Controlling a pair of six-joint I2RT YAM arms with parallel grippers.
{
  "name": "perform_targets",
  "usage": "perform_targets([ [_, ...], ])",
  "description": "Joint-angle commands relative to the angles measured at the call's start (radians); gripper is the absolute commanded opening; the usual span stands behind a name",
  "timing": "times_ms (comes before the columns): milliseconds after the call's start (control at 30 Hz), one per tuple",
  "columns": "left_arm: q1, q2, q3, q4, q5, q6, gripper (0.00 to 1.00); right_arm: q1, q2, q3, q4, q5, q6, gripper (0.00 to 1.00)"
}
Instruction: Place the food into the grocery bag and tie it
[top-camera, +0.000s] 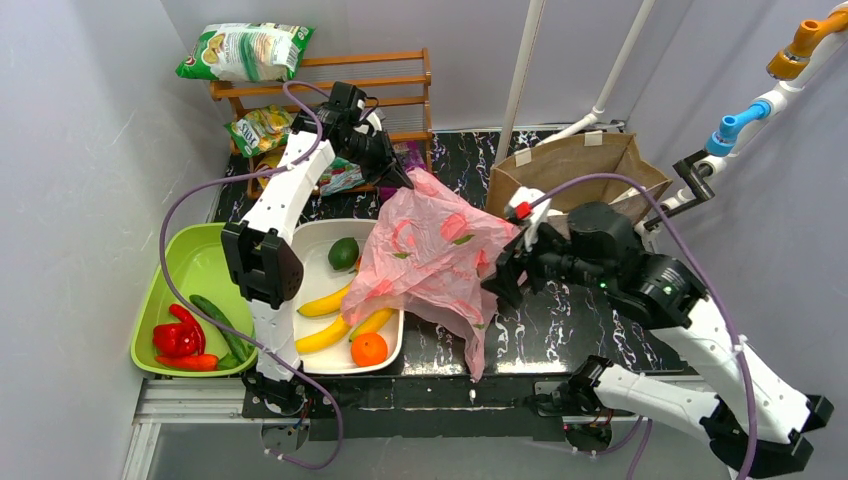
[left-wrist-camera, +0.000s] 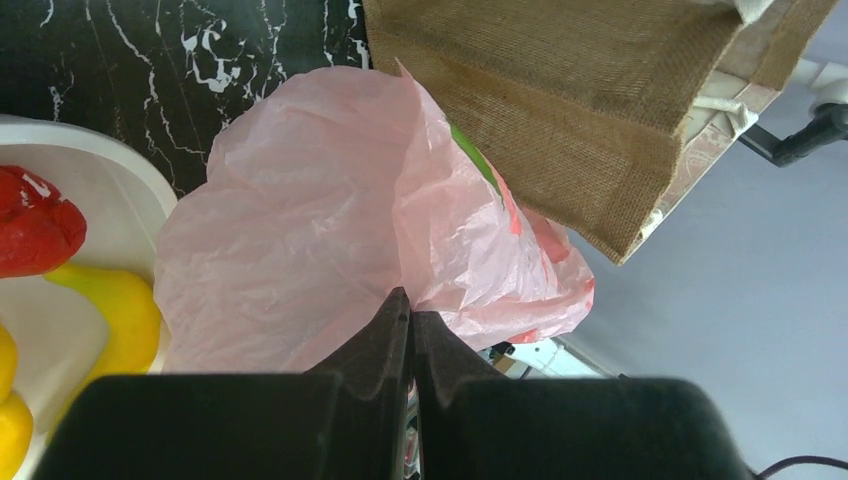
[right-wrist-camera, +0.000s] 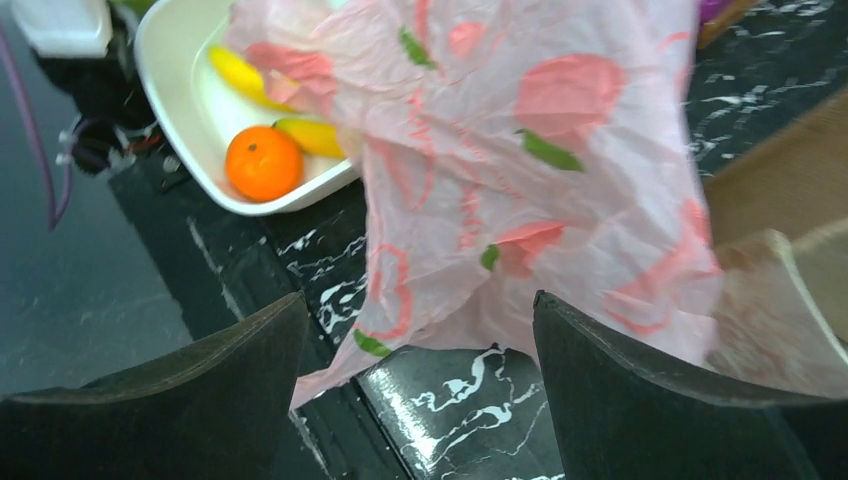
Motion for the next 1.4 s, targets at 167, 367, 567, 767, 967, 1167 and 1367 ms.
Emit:
perform_targets([
  [167, 0.065, 0.012, 0.008, -0.030, 0.046, 0.004, 0.00, 0.171, 0.133, -0.009, 0.153, 0.081, -0.084, 0.87],
  [367, 0.109, 0.048, -0.023, -0.020, 0.064, 0.020, 0.00, 0.266, 0.255, 0.026, 0.187, 0.227, -0.114, 0.79],
  [567, 0.131, 0.085, -0.032, -0.009, 0.073, 0.013, 0.00, 0.374, 0.353, 0.015, 0.242, 0.413, -0.174, 0.80],
  [767, 0.141, 0.103, -0.030, 0.000, 0.084, 0.002, 0.00, 0.409, 0.426, 0.002, 0.287, 0.416, -0.200, 0.82],
  [967, 0.152, 0.108, -0.026, 0.006, 0.096, -0.003, 0.00, 0.440, 0.525, 0.018, 0.282, 0.428, -0.216, 0.82],
  [1167, 0.165, 0.112, -0.035, 0.004, 0.102, -0.005, 0.00, 0.441, 0.597, 0.038, 0.237, 0.449, -0.202, 0.82],
  [1367, 0.168, 0.114, -0.035, 0.012, 0.105, -0.008, 0.00, 0.441, 0.657, 0.046, 0.209, 0.536, -0.215, 0.81],
])
